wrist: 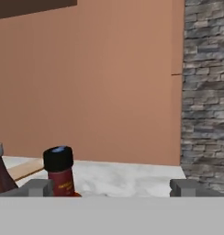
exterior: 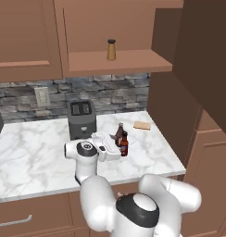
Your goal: There are various items on the counter. Only move the condiments/shakers into the cabinet.
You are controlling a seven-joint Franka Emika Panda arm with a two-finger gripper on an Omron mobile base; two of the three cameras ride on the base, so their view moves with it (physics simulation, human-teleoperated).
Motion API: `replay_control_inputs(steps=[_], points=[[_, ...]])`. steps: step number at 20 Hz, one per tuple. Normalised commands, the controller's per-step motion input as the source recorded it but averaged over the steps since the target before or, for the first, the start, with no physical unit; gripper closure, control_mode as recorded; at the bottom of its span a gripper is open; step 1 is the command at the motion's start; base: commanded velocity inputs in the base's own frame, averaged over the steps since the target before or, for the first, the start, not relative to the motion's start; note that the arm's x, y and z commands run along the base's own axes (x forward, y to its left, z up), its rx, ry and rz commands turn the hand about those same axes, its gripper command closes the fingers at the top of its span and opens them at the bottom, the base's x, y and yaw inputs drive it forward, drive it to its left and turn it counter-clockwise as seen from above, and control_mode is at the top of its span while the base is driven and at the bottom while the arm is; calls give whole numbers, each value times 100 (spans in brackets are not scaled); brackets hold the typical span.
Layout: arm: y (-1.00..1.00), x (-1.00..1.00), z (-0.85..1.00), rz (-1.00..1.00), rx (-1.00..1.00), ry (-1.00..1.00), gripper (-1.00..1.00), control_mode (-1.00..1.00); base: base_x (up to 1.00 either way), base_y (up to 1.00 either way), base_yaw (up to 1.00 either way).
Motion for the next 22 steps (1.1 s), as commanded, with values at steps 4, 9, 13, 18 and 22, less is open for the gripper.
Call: replay_control_inputs(steps=[4, 9, 13, 18, 22], points=[[-21, 0, -3, 17, 3, 4, -100, -100, 0, 0, 0], [-9, 0, -4, 17, 0, 7, -100, -100, 0, 0, 0], [-6, 0, -5, 17, 0, 8, -100, -100, 0, 0, 0], [-3, 0, -4, 14, 0, 5, -100, -100, 0, 0, 0], [0, 0, -2, 6, 0, 0, -100, -100, 0, 0, 0]])
